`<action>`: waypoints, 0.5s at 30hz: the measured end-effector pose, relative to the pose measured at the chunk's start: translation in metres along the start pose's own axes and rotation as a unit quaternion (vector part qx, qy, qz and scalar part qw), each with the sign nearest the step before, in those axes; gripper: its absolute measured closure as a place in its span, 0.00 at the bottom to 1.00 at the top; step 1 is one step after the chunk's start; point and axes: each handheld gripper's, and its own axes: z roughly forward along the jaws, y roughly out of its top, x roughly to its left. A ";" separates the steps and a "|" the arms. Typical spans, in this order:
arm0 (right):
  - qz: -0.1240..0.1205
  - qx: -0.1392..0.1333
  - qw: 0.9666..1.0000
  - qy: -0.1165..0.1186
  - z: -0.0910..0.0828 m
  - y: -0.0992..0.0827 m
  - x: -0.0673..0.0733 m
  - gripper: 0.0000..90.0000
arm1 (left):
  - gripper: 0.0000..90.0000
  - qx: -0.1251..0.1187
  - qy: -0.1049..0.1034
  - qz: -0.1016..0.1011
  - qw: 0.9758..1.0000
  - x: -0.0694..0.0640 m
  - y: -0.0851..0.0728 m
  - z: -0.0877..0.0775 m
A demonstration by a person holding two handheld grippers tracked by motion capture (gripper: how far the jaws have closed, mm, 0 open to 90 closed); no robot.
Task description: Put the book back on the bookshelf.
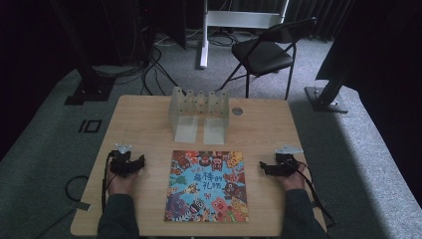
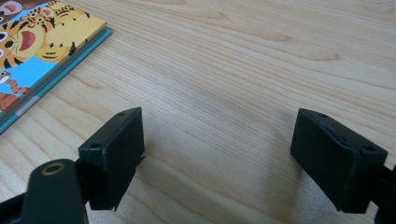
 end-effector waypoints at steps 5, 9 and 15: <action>0.002 0.000 1.000 -0.002 0.000 0.000 0.000 0.19 | 0.44 0.007 -0.007 0.007 1.000 -0.002 -0.001 -0.003; 0.004 0.000 1.000 -0.004 0.000 0.000 0.001 0.19 | 0.44 0.005 -0.021 0.021 1.000 -0.007 -0.003 -0.006; 0.000 0.003 1.000 -0.002 -0.002 0.001 0.004 0.26 | 0.44 0.001 -0.037 0.037 0.999 -0.012 -0.006 -0.008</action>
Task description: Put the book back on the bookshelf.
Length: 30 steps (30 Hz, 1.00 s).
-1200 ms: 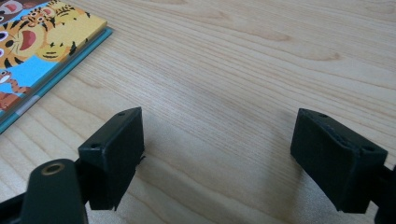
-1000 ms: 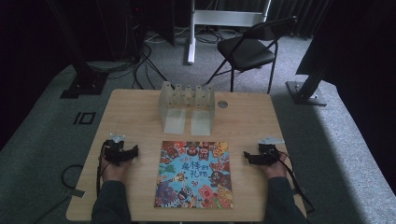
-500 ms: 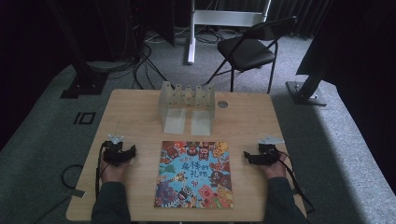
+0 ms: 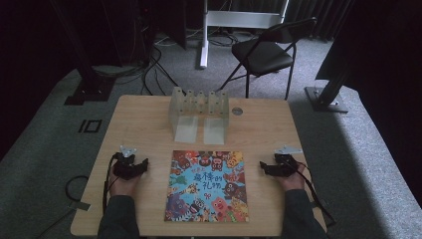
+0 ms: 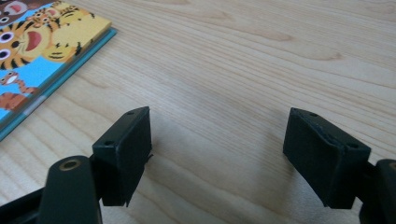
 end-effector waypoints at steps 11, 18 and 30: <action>-0.021 -0.010 1.000 0.001 -0.007 0.009 0.013 0.26 | 0.44 -0.015 -0.023 0.031 0.999 -0.007 -0.002 -0.006; -0.033 -0.018 0.999 0.007 -0.013 0.017 0.022 0.25 | 0.42 -0.032 -0.060 0.043 0.997 -0.018 -0.004 -0.023; -0.061 -0.023 0.997 0.045 -0.016 0.037 0.042 0.22 | 0.33 -0.052 -0.126 0.106 0.985 -0.046 -0.011 -0.039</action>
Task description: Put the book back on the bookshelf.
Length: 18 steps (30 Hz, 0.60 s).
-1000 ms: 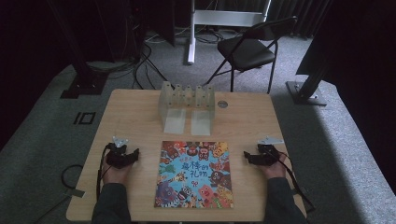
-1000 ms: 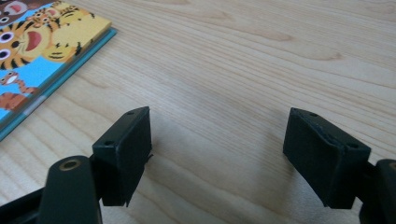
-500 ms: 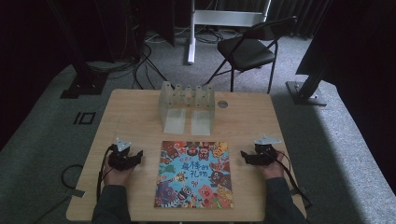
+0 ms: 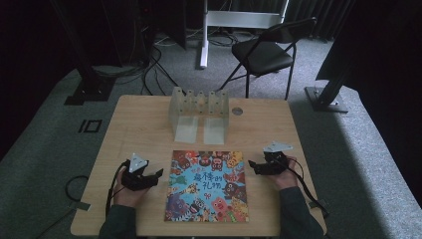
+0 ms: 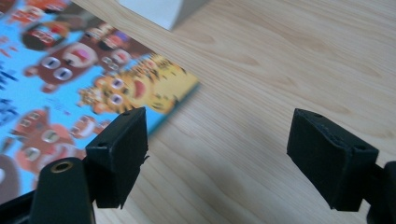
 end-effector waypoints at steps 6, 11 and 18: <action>-0.016 -0.002 1.000 0.010 0.004 0.013 0.006 0.21 | 0.33 0.012 -0.024 0.038 0.999 -0.021 -0.002 0.001; -0.029 0.001 0.999 0.017 0.010 0.019 0.011 0.21 | 0.35 0.022 -0.049 0.067 0.996 -0.037 -0.004 0.002; -0.037 0.007 0.998 0.049 0.020 0.026 0.018 0.21 | 0.36 0.029 -0.079 0.079 0.993 -0.049 -0.004 0.005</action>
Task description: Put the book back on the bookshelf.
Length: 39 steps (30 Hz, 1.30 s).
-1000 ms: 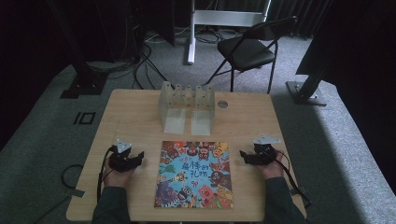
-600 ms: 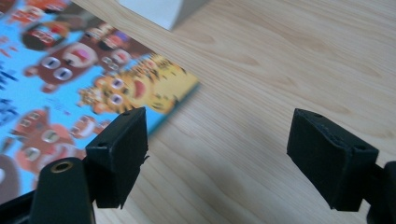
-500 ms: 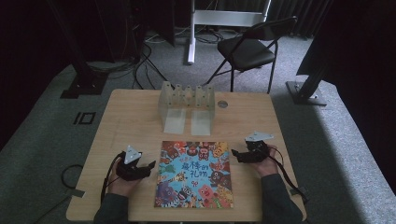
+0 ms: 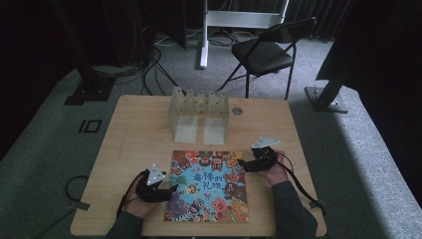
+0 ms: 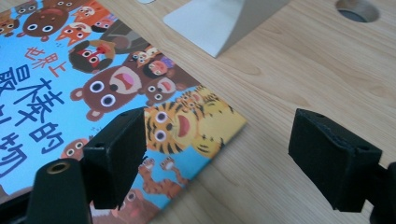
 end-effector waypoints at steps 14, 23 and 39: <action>0.027 0.013 0.998 0.054 0.028 0.006 -0.003 0.19 | 0.36 0.008 -0.040 0.017 0.999 -0.025 0.005 0.012; 0.038 0.028 0.997 0.058 0.046 0.001 -0.009 0.19 | 0.36 0.006 -0.044 0.021 0.999 -0.031 0.006 0.017; 0.058 0.024 0.995 0.079 0.052 -0.002 -0.013 0.19 | 0.36 -0.025 -0.053 0.037 0.998 -0.030 0.000 0.020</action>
